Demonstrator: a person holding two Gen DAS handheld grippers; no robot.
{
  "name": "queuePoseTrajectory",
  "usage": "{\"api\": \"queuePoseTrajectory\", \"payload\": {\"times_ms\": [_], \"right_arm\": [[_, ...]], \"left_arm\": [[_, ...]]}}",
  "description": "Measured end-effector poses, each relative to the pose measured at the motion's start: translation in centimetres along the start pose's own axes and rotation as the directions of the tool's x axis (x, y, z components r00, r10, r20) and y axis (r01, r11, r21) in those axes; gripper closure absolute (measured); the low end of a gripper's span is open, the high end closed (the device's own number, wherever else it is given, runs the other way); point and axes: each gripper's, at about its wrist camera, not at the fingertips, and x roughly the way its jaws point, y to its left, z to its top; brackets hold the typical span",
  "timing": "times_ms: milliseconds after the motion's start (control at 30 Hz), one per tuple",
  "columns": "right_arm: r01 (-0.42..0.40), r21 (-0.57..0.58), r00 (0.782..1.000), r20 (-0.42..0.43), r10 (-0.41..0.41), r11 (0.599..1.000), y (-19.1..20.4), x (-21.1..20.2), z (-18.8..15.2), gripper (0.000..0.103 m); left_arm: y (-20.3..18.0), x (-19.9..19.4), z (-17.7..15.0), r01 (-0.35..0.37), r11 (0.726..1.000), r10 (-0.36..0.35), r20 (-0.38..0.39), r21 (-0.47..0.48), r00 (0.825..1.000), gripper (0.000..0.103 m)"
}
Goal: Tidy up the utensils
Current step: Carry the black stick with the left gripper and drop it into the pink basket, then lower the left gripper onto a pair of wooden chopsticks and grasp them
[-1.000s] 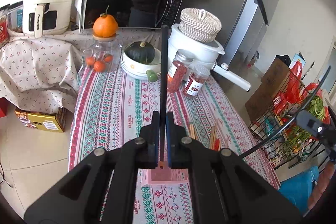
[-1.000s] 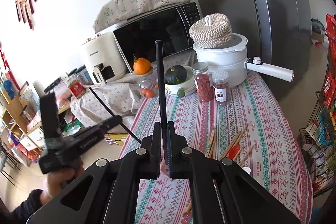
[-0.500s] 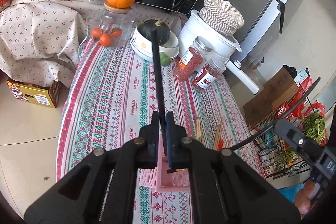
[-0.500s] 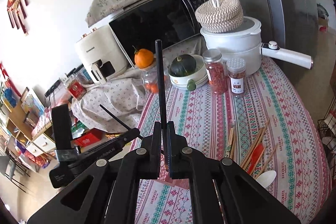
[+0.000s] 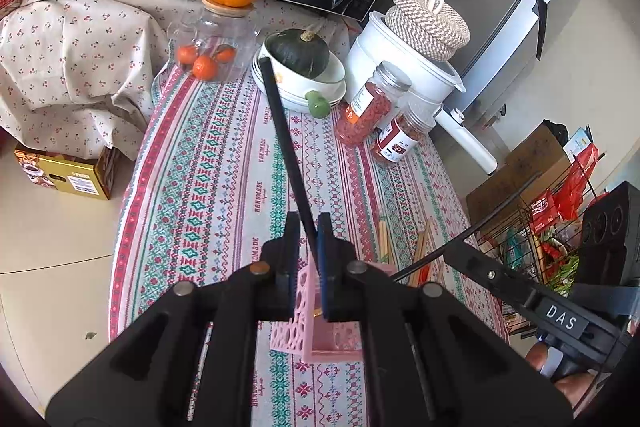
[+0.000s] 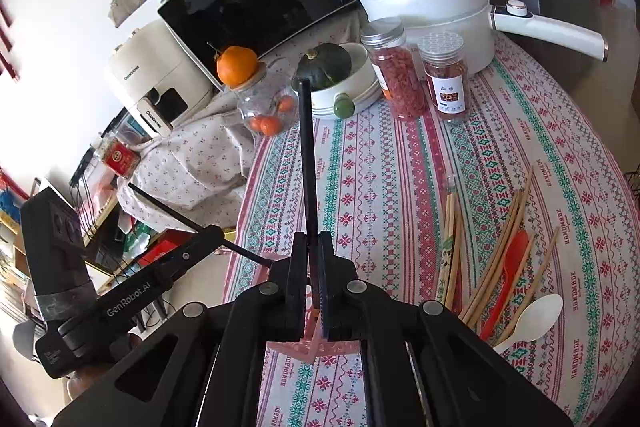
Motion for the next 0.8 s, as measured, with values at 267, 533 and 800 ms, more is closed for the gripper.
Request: {"api": "queuePoseTrajectory", "payload": {"times_ms": [267,533,800], "right_arm": [[-0.003,-0.001,1.0,0.013,0.003,1.0,-0.2,-1.9,0.3,0.075],[0.0,-0.034,0.998,0.055,0.002,0.999,-0.5,-5.7,0.0,0.056],[0.034,-0.024,0.998,0.061,-0.033,0.999,-2.6,-8.8,-0.8,0.042]], "left_arm": [[-0.2,-2.1,-0.2,-0.039,0.999,0.038,0.03,0.01,0.999,0.034],[-1.2,-4.0,-1.4,-0.093,0.991,0.092,0.02,0.099,0.996,0.019],[-2.5,-5.1,-3.5,-0.127,0.972,0.133,-0.02,0.198,0.991,0.006]]}}
